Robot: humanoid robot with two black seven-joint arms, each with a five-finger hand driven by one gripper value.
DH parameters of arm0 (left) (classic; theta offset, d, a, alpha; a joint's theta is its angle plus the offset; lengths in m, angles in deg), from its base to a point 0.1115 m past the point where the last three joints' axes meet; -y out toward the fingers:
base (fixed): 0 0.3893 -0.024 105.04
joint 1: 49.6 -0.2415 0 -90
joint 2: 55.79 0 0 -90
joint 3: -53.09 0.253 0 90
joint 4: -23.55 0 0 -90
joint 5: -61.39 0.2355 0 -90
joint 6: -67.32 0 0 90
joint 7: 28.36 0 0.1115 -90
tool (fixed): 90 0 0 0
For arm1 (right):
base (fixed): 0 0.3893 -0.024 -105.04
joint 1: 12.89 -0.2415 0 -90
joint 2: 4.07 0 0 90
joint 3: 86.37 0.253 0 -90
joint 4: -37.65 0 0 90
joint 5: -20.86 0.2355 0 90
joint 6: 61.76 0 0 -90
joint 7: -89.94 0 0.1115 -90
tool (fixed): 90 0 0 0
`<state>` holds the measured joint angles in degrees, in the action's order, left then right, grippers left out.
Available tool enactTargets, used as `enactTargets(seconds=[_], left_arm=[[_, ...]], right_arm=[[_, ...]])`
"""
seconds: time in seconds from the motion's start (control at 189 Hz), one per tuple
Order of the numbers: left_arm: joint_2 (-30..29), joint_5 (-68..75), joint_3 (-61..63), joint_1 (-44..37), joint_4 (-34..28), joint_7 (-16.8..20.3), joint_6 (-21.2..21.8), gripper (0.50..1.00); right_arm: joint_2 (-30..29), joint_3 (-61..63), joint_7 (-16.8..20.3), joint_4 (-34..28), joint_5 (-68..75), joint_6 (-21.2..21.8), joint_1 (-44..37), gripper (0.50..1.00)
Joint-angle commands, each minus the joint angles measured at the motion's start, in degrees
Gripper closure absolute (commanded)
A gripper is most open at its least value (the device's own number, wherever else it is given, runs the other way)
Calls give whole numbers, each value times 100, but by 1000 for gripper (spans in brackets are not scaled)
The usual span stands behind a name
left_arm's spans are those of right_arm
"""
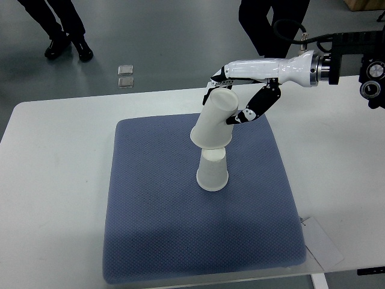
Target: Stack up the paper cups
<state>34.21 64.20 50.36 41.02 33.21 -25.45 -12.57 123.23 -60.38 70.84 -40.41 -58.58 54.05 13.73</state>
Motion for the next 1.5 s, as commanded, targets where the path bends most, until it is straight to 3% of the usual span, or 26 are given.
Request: enactTargets(seconds=[0.0,0.587,1.274,1.496], left_arm=[[0,0,0,0,0,-1,0,500],[0,0,0,0,0,-1,0,500],[0,0,0,0,0,-1,0,500],[0,0,0,0,0,-1,0,500]], right_arm=[[-48,-93,3,2,-177,-5,10,1000],[-57,-366,12,-7,-318,-41,10,1000],[-356,-410,267,11,-318,-128,54,1000],[-356,-665,267,19,-318,-339,45,1000]])
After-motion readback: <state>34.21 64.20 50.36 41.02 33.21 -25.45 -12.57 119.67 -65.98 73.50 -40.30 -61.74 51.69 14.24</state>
